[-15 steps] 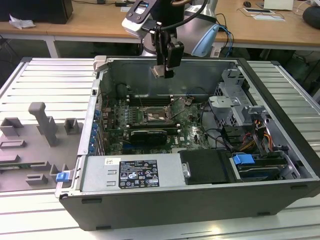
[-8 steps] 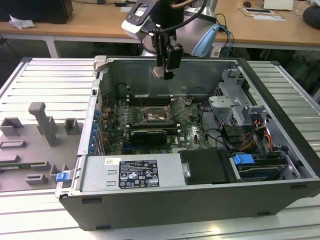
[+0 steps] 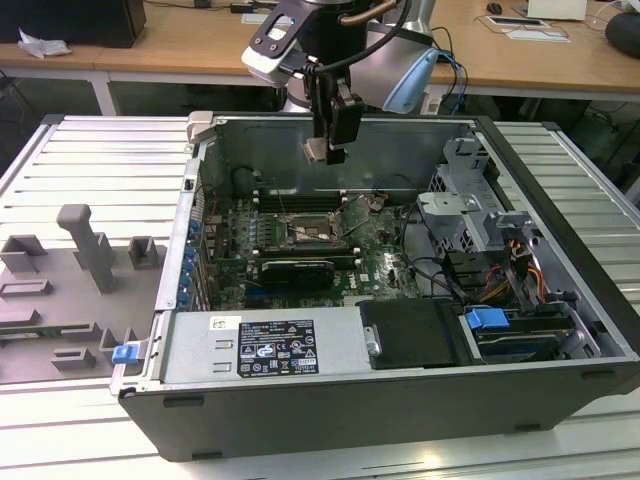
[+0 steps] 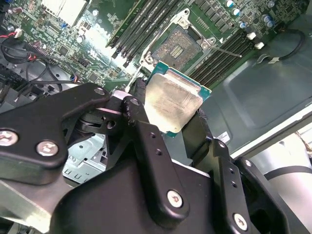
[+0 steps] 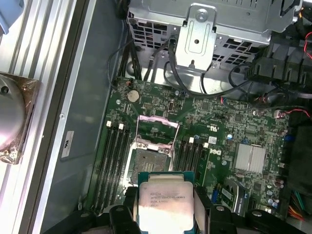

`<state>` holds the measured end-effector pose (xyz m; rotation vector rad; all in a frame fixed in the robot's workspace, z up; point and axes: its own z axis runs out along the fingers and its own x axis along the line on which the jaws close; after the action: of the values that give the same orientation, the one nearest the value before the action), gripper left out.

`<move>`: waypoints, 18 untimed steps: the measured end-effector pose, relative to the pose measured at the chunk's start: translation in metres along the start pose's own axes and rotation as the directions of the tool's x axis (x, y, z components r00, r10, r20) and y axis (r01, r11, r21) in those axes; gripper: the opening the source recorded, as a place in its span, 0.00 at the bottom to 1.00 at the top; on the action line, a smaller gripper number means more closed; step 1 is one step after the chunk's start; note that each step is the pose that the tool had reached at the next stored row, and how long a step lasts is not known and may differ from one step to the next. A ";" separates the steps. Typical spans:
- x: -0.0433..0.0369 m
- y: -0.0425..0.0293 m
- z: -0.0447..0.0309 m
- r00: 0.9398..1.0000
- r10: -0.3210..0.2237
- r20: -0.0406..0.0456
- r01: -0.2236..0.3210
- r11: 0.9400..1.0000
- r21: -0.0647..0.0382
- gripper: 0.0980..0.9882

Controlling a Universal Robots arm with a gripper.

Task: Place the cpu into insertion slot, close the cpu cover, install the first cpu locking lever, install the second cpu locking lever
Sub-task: 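Place the cpu into insertion slot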

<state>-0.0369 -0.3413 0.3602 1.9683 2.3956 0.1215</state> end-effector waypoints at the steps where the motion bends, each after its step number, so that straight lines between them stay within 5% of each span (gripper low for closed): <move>1: 0.0000 -0.0001 0.0001 1.000 0.001 0.000 -0.001 1.000 0.001 0.50; 18: -0.0001 -0.0006 0.0061 1.000 0.004 -0.001 -0.004 1.000 0.008 0.50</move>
<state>-0.0369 -0.3413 0.3540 1.9775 2.3962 0.1138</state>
